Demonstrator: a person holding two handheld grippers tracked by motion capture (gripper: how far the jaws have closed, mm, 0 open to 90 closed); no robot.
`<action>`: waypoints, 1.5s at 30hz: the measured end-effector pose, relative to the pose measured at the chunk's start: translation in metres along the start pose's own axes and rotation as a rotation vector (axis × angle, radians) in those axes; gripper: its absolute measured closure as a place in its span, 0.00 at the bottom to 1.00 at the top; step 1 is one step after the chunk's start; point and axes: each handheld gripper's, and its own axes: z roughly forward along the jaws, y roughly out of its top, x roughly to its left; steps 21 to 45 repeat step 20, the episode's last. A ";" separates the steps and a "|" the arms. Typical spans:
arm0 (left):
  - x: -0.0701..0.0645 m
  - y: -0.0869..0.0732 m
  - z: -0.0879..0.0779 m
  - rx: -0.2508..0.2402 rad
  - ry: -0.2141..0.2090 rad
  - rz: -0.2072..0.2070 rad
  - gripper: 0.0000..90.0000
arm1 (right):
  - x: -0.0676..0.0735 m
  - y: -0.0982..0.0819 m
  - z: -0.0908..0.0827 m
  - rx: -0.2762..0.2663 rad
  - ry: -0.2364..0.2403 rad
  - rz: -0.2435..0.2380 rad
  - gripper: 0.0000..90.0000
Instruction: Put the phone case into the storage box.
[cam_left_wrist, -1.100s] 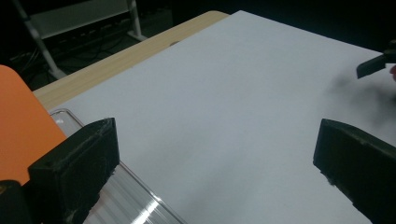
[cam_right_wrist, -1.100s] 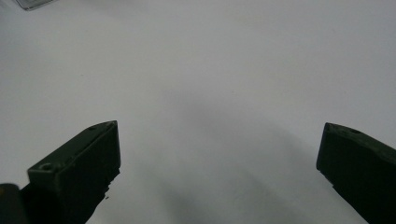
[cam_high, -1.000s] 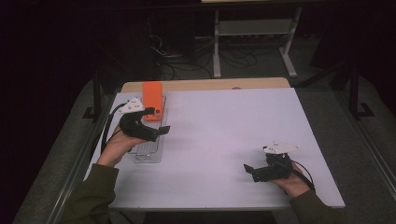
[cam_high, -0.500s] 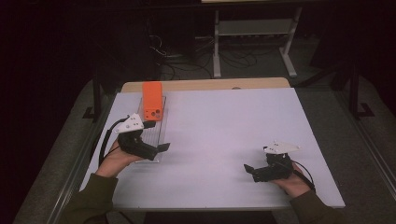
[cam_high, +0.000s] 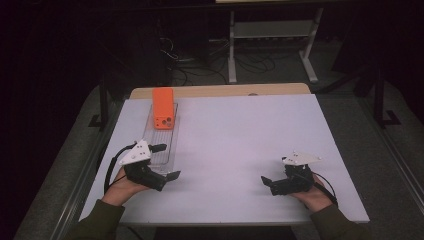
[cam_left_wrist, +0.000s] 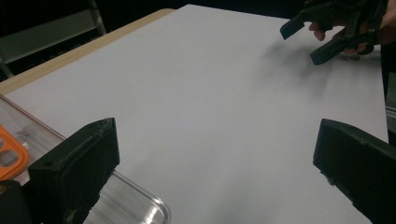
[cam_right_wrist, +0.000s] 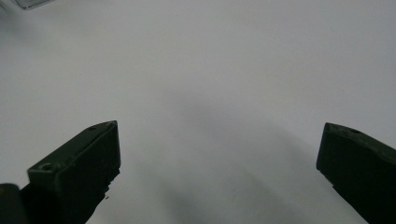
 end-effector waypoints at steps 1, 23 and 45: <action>0.000 -0.002 -0.001 -0.001 -0.002 0.000 0.00 | 0.000 0.000 0.000 -0.001 -0.002 -0.003 0.00; -0.001 -0.023 -0.005 -0.026 0.001 -0.037 0.00 | 0.000 -0.002 0.000 0.009 -0.002 -0.009 0.00; -0.001 -0.023 -0.005 -0.026 0.001 -0.037 0.00 | 0.000 -0.002 0.000 0.009 -0.002 -0.009 0.00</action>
